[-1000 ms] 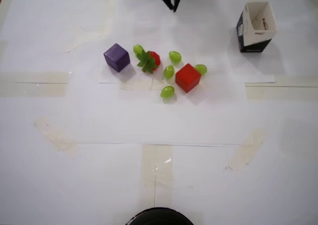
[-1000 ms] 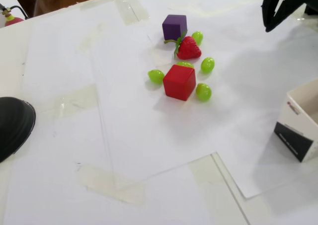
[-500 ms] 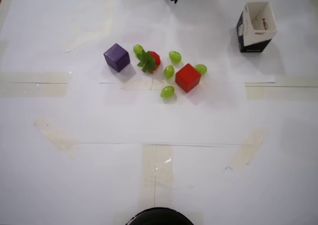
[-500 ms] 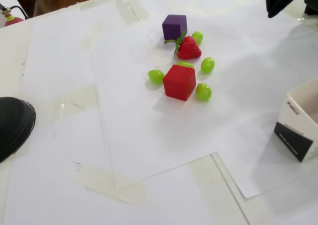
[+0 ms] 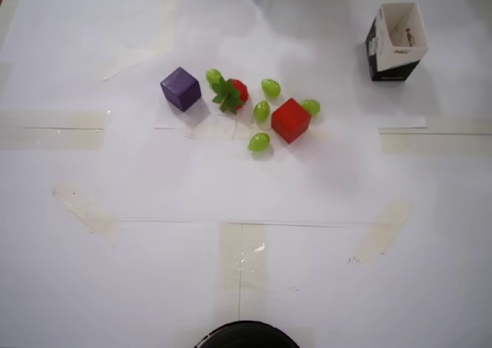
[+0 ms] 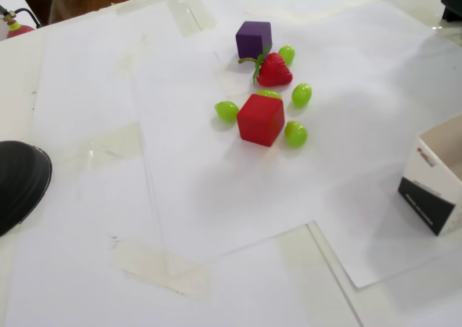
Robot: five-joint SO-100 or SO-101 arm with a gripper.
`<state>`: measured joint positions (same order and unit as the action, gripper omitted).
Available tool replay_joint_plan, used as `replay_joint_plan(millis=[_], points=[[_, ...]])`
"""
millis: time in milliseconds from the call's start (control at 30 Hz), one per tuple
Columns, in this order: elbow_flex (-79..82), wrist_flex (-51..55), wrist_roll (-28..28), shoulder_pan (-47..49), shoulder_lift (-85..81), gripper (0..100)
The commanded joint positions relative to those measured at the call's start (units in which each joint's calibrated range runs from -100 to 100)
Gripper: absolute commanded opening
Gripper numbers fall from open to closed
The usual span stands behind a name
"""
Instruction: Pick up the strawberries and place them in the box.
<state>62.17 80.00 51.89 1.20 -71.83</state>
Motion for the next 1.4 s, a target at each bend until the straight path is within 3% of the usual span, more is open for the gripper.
replay_joint_plan(millis=[0, 233, 500, 933, 1367], points=[[-18.6, 2.2, 0.0, -1.2, 19.5, 0], [-38.5, 7.6, 2.3, -1.3, 44.0, 0], [-50.0, 3.7, 6.8, 3.2, 60.7, 3], [-50.8, -12.5, 9.1, 3.4, 72.9, 24], [-44.7, -22.8, 8.0, 0.9, 76.0, 26]])
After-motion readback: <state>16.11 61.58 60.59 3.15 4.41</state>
